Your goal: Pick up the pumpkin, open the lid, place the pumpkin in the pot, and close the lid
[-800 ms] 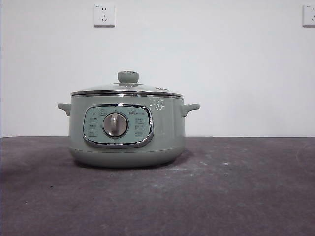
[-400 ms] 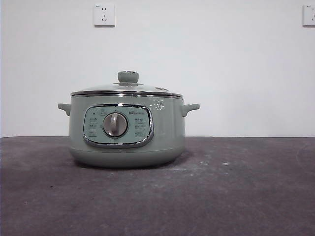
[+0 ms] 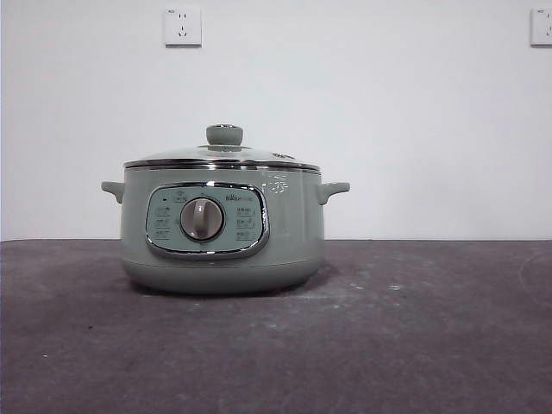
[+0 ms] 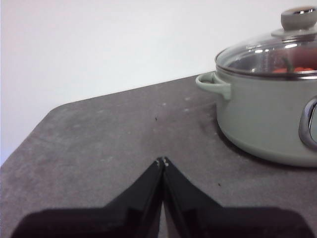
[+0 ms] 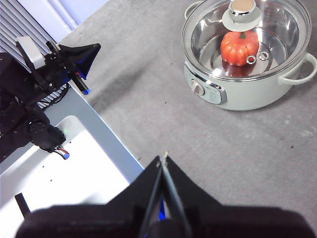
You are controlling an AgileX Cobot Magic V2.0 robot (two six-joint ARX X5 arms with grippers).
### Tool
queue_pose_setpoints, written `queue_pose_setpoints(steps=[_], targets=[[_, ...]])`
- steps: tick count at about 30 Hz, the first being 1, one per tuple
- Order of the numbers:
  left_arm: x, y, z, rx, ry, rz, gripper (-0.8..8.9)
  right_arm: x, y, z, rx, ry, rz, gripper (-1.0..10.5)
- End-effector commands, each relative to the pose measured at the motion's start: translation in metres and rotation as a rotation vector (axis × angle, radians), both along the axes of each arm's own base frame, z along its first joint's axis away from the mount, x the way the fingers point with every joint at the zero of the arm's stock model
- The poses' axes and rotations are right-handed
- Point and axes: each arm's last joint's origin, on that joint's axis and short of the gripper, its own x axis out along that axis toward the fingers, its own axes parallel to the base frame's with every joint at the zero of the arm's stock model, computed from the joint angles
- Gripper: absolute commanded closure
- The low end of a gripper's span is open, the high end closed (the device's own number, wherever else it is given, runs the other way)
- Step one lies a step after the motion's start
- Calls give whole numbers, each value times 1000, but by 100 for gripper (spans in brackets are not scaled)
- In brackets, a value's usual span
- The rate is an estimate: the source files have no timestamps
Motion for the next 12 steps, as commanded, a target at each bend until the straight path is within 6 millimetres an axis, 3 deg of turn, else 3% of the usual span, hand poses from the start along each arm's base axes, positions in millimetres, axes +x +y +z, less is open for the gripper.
queue_pose_setpoints(steps=[1,12], targets=[[1,0,-8,-24,8,4,817,-1,-1,-1,-10,11,2,946],[0,0,-20,-34,127,-7,817,-1,-1,-1,-10,11,2,946]])
